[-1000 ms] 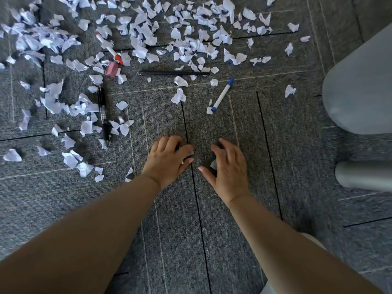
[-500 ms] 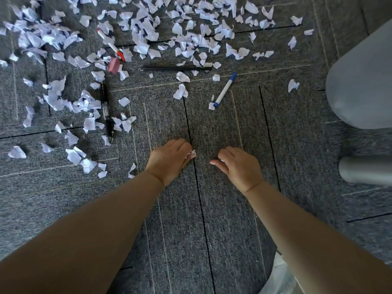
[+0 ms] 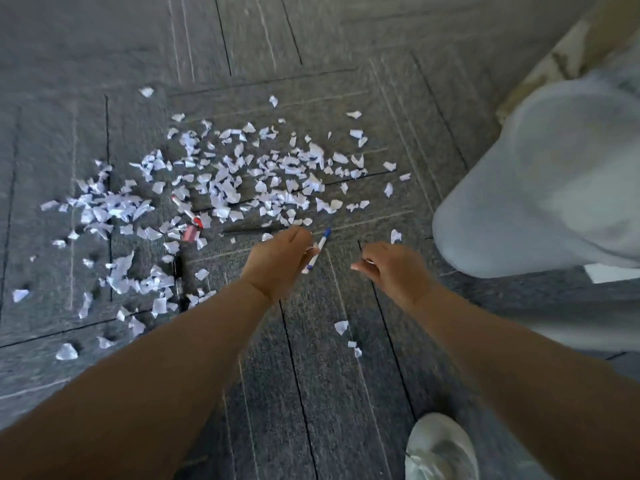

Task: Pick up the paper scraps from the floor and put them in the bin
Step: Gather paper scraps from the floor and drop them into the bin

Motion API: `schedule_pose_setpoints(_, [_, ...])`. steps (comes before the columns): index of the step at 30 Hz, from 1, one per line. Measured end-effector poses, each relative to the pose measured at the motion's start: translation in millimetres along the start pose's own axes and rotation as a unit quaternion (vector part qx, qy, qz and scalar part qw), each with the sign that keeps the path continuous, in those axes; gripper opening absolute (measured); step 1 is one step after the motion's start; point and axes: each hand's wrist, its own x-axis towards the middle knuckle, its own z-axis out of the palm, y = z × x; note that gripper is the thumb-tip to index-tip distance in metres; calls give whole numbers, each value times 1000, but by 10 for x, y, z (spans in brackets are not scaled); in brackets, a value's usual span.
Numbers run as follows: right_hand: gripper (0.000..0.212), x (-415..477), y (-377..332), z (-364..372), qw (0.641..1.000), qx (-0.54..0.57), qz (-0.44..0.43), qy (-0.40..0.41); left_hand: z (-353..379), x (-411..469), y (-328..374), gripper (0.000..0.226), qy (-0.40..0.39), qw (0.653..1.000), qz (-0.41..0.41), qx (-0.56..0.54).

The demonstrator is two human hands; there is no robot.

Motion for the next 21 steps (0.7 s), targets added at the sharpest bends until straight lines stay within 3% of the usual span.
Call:
schedule_pose_setpoints(6, [29,94,45,-1422,992,2,25,125,-729,968,680,25,24,998,57,-28])
schedule_pose_setpoints(11, [36,-63,532,-2408,959,-34,175,220,-1051,1686,1576,20,20,993,84,-77])
schedule_pose_setpoints(13, [30,-150,730,-2574,942,-50,279,180,-981,1858,1860,18,3,991,107,-83])
schedule_pose_setpoints(16, [39,-320,915,-2609,916,-57,398,17,-780,1977,2210,21,-48,986,128,-96])
schedule_pose_setpoints(21, [49,-586,861,-2645,922,-84,374,48,-358,2158,2536,21,-78,970,221,-64])
